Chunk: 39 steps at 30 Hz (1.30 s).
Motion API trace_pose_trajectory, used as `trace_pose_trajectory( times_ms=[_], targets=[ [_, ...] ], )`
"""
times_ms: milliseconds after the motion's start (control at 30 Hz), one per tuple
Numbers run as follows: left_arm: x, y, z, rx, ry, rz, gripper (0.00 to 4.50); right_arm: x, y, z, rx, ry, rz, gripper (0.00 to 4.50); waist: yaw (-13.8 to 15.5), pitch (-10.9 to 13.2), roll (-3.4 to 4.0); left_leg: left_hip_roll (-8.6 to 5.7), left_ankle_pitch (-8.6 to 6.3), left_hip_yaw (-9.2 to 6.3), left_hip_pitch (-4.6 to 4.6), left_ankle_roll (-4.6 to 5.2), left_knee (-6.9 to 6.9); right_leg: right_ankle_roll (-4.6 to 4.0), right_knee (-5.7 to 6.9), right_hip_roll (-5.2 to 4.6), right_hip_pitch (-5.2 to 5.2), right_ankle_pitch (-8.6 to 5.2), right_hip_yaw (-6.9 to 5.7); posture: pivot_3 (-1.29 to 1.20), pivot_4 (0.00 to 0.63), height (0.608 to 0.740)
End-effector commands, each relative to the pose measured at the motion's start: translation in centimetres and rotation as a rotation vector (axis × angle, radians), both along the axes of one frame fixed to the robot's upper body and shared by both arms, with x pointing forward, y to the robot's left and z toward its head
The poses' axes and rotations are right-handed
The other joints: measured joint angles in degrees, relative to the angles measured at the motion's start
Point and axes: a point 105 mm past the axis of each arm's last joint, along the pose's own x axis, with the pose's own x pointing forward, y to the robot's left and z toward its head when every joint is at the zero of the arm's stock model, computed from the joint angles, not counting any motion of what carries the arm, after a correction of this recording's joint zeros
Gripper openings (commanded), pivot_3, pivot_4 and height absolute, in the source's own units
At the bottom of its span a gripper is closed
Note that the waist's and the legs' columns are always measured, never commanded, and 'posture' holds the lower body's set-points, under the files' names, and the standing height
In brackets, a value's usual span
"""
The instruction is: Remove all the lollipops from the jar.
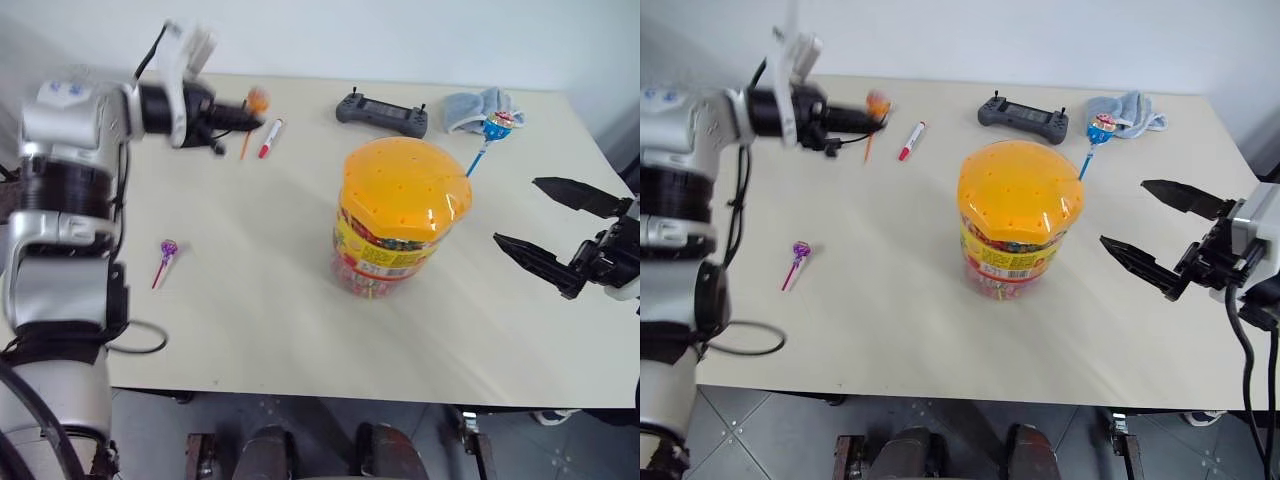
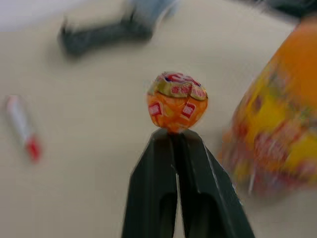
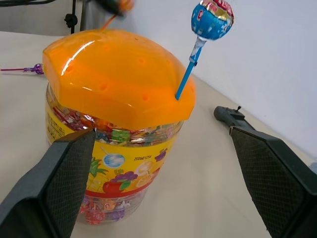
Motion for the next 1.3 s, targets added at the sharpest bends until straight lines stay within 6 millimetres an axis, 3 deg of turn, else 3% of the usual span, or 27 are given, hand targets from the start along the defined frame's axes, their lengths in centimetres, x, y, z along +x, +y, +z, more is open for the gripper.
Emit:
trace_pose_trajectory(
  times_ms=[33,200,400,633,800,933,1133,1300],
  targets=[
    [-2.1,1.2,-2.6,0.083,0.117,0.055,0.02,0.2,0.0,0.9,-0.027,-0.032,0.012,4.5,-0.01,0.02,-0.04,0.02,0.0,-0.01,-0.04,0.0,0.0,0.0,0.01,0.01,-0.04,0.0,0.0,0.0,0.15,0.74],
    [-4.3,3.3,-6.9,0.22,0.229,0.158,0.02,1.1,0.4,1.0,-0.027,-0.029,0.045,4.5,0.63,0.05,-0.1,0.0,-0.01,-0.1,-0.2,0.01,0.16,0.0,0.02,-0.02,-0.05,0.0,0.01,0.0,0.15,0.74],
    [-5.8,3.3,-8.8,0.257,0.288,0.162,0.02,1.7,0.8,1.0,-0.03,-0.023,0.07,4.5,0.46,0.05,-0.09,0.0,0.0,-0.08,-0.19,0.0,0.14,0.0,0.06,-0.02,-0.05,0.0,0.0,0.0,0.15,0.74],
    [-6.4,3.5,-8.8,0.277,0.289,0.152,1.98,1.9,0.8,1.0,-0.036,-0.019,0.08,4.5,0.41,0.05,-0.09,0.0,0.0,-0.03,-0.19,0.0,0.1,0.0,0.06,-0.02,-0.1,0.0,0.01,0.0,0.15,0.74],
    [-6.4,3.3,-7.1,0.293,0.228,0.125,3.33,1.7,0.4,1.2,-0.052,-0.015,0.072,4.5,0.43,0.05,-0.09,0.0,0.0,-0.01,-0.19,0.0,0.11,0.0,0.06,-0.02,-0.11,0.0,0.01,0.0,0.15,0.74],
    [-6.1,1.8,-3.8,0.257,0.111,0.067,4.47,1.9,-0.4,1.7,-0.076,-0.014,0.028,4.5,0.6,0.05,-0.09,-0.01,0.0,-0.01,-0.21,0.0,0.12,0.0,0.07,-0.02,-0.1,0.0,0.01,0.0,0.15,0.74],
    [-6.1,-0.5,0.7,0.093,-0.093,-0.099,4.47,2.7,-1.1,2.5,-0.078,0.034,-0.066,4.5,0.31,0.03,-0.05,0.0,0.0,0.01,-0.22,0.0,0.1,0.0,0.07,-0.02,-0.14,0.0,0.0,0.0,0.15,0.74],
    [-6.8,-1.3,2.8,-0.133,-0.324,-0.283,4.47,3.3,-1.0,3.3,-0.018,0.045,-0.096,4.5,0.13,0.02,-0.03,0.04,0.0,0.03,-0.27,-0.01,0.09,-0.01,0.26,-0.03,-0.43,-0.01,0.11,0.0,0.15,0.74]
  ],
)
